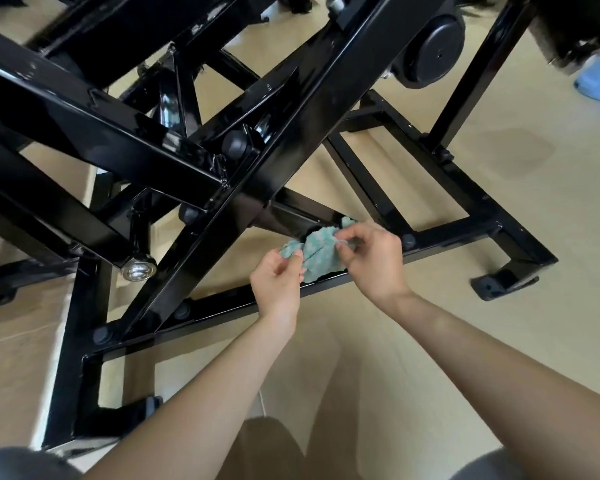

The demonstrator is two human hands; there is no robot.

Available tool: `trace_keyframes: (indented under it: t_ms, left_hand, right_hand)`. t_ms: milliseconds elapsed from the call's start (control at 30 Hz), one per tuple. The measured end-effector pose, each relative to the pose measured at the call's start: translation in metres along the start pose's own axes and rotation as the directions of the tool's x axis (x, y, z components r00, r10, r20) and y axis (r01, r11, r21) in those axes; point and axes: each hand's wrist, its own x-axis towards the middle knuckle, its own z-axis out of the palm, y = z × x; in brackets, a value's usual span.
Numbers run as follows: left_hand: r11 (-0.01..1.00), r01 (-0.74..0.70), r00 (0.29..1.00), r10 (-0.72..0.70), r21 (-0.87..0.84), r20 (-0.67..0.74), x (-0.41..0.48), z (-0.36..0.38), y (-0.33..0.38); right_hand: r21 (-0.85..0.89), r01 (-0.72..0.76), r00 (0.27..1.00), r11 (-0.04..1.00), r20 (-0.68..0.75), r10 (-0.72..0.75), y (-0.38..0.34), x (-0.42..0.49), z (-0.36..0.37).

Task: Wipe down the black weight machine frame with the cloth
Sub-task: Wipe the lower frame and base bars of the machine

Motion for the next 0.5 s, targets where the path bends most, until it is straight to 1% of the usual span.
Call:
trace_keyframes:
  t_ms: [33, 67, 100, 133, 167, 200, 233, 267, 300, 333, 433, 500]
  left_hand:
    - [0.999, -0.009, 1.0, 0.01, 0.05, -0.012, 0.003, -0.004, -0.007]
    - [0.995, -0.016, 1.0, 0.017, 0.095, -0.018, 0.007, -0.007, -0.015]
    - [0.99, -0.022, 1.0, 0.023, 0.14, -0.012, 0.008, -0.009, -0.02]
    - [0.98, -0.036, 0.999, 0.036, 0.197, 0.004, 0.009, -0.01, -0.024]
    - [0.964, -0.061, 0.998, 0.057, 0.258, 0.025, 0.011, -0.01, -0.028]
    - [0.945, -0.092, 0.995, 0.079, 0.313, 0.053, 0.013, -0.01, -0.032]
    - [0.928, -0.112, 0.993, 0.089, 0.356, 0.08, 0.017, -0.01, -0.035]
    - [0.915, -0.129, 0.99, 0.095, 0.382, 0.107, 0.02, -0.009, -0.035]
    - [0.908, -0.143, 0.986, 0.095, 0.394, 0.14, 0.026, -0.009, -0.036]
    - [0.897, -0.163, 0.979, 0.095, 0.411, 0.182, 0.033, -0.009, -0.038]
    - [0.813, -0.261, 0.942, 0.095, 0.521, 0.323, 0.052, -0.007, -0.046]
    - [0.772, -0.3, 0.913, 0.061, 0.561, 0.404, 0.055, -0.003, -0.049]
  right_hand:
    - [-0.029, -0.075, 0.997, 0.997, -0.003, 0.075, 0.004, -0.008, 0.007]
    - [-0.034, -0.181, 0.983, 0.983, 0.008, 0.181, 0.008, -0.018, 0.014]
    - [-0.016, -0.306, 0.952, 0.952, 0.015, 0.306, 0.013, -0.027, 0.023]
    - [0.033, -0.447, 0.894, 0.894, 0.003, 0.447, 0.017, -0.037, 0.034]
    - [0.125, -0.593, 0.8, 0.796, -0.024, 0.6, 0.021, -0.044, 0.045]
    - [0.259, -0.712, 0.667, 0.653, -0.039, 0.744, 0.023, -0.05, 0.056]
    - [0.397, -0.769, 0.534, 0.5, -0.029, 0.845, 0.024, -0.053, 0.066]
    - [0.501, -0.771, 0.45, 0.393, -0.007, 0.893, 0.026, -0.055, 0.075]
    - [0.558, -0.754, 0.427, 0.347, 0.015, 0.904, 0.028, -0.054, 0.082]
    - [0.589, -0.732, 0.441, 0.343, 0.025, 0.897, 0.031, -0.051, 0.087]
    - [0.64, -0.662, 0.523, 0.39, 0.021, 0.852, 0.037, -0.048, 0.089]
    - [0.661, -0.637, 0.557, 0.396, 0.039, 0.83, 0.044, -0.052, 0.088]
